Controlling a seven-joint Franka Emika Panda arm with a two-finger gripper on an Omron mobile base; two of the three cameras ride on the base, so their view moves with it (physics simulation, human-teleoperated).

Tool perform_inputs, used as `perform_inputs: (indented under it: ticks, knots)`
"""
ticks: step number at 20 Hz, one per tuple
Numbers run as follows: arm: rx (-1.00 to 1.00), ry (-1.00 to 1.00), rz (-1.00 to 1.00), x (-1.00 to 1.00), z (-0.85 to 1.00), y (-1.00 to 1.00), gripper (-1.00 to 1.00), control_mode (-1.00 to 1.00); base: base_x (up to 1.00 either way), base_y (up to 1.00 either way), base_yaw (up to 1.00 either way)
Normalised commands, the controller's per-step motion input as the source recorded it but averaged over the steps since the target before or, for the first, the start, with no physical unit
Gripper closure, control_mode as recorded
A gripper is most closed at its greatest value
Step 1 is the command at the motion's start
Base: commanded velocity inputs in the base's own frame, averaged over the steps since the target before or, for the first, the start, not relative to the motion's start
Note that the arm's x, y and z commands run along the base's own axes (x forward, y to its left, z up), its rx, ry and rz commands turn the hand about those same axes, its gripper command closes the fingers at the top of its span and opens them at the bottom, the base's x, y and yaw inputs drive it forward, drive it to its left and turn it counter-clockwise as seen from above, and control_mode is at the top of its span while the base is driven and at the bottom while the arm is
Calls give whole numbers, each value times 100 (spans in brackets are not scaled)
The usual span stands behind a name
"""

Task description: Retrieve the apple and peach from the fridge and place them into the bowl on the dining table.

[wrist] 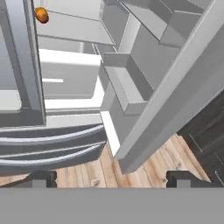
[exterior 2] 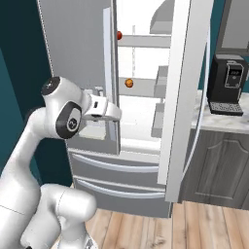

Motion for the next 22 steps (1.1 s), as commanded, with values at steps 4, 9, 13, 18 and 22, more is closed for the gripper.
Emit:
perform_inputs:
  ticks: [4, 9, 13, 18, 22]
  knots:
    - [24, 1, 40, 8, -12, 99, -100, -100, 0, 0, 0]
    - [26, -13, 38, 34, -13, 62, -100, -100, 0, 0, 0]
    - [14, -36, 23, 36, 3, 11, -100, -100, 0, 0, 0]
    - [-1, -4, -6, 44, 14, 11, -100, -100, 0, 0, 0]
    - [-3, 2, -19, 65, 12, 29, -100, -100, 0, 0, 0]
